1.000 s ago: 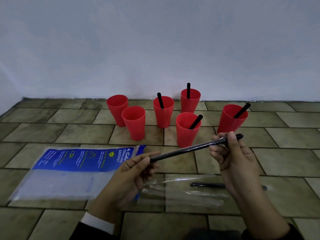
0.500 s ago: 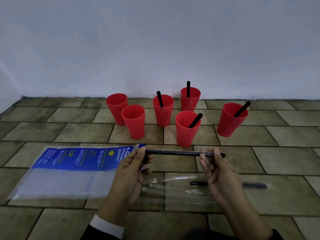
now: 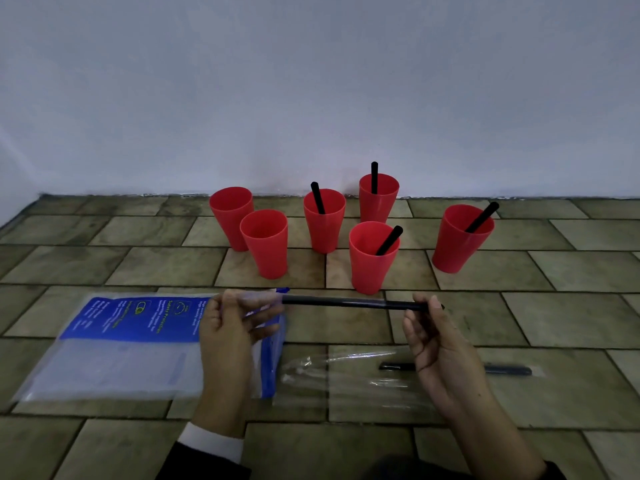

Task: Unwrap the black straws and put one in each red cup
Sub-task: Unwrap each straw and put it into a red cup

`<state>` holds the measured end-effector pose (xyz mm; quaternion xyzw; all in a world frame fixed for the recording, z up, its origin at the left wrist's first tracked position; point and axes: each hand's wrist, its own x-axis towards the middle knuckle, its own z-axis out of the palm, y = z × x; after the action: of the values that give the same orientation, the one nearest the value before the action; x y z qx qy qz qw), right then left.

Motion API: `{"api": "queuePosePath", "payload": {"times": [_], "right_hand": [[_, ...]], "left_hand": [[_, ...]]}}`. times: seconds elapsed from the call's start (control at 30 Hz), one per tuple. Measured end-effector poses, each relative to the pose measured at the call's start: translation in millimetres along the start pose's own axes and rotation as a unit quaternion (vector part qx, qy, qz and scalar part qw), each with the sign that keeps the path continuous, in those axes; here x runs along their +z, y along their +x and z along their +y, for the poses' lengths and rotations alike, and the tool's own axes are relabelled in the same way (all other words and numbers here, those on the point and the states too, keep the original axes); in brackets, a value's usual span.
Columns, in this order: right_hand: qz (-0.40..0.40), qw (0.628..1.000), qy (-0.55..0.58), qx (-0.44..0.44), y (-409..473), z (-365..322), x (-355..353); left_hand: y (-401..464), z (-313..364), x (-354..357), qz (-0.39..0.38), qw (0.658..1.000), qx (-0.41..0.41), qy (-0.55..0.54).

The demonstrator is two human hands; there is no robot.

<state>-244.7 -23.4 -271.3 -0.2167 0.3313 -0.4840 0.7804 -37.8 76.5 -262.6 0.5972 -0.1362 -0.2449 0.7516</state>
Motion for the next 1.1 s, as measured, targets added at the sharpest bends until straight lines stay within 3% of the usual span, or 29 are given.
{"api": "queuePosePath", "payload": {"times": [0.07,0.13,0.3,0.47,0.7,0.77,0.97,1.1], "right_hand": [[-0.008,1.000,-0.015,0.007,1.8,-4.4,-5.9],[-0.031,0.998,-0.052,0.017,2.0,-7.9,-8.7],[-0.063,0.984,-0.160,0.039,4.1,-10.8,-12.5],[-0.097,0.965,-0.238,0.045,3.2,-12.1,-15.1],[-0.101,0.954,-0.281,0.017,7.6,-13.1,-19.8],[-0.126,0.934,-0.333,0.016,5.7,-17.5,-17.9],[-0.219,0.821,-0.526,-0.007,0.5,-21.2,-0.3],[-0.238,0.784,-0.573,-0.012,-1.2,-14.9,3.9]], "left_hand": [[8.3,7.4,-7.2,0.021,0.995,-0.053,-0.083],[12.1,11.4,-10.3,-0.005,0.989,-0.083,-0.119],[3.6,4.9,-5.6,-0.126,0.987,-0.073,-0.071],[3.9,4.3,-5.9,-0.136,0.986,-0.083,-0.057],[10.9,12.6,-11.5,-0.218,0.971,-0.090,-0.047],[11.7,10.0,-9.6,-0.211,0.973,-0.086,-0.035],[8.2,-4.7,-3.0,-0.198,0.975,-0.097,-0.017],[6.3,-9.8,-2.2,-0.193,0.977,-0.094,-0.022]]}}
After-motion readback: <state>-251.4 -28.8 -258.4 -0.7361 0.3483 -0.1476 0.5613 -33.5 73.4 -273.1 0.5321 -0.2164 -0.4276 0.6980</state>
